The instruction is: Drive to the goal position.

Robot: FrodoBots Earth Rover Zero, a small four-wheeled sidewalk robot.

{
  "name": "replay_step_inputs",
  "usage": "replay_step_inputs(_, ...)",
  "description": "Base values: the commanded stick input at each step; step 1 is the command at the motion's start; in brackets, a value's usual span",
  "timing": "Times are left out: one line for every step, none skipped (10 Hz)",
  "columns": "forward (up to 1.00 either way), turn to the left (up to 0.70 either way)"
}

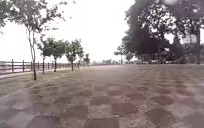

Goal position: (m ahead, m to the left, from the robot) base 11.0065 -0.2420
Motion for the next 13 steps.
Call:
replay_step_inputs(1.0,0.0)
replay_step_inputs(1.0,0.0)
replay_step_inputs(1.0,0.0)
replay_step_inputs(1.0,0.0)
replay_step_inputs(1.0,0.0)
replay_step_inputs(1.0,0.0)
replay_step_inputs(1.0,0.0)
replay_step_inputs(1.0,0.0)
replay_step_inputs(1.0,0.0)
replay_step_inputs(1.0,0.0)
replay_step_inputs(1.0,0.0)
replay_step_inputs(1.0,0.0)
replay_step_inputs(1.0,0.0)
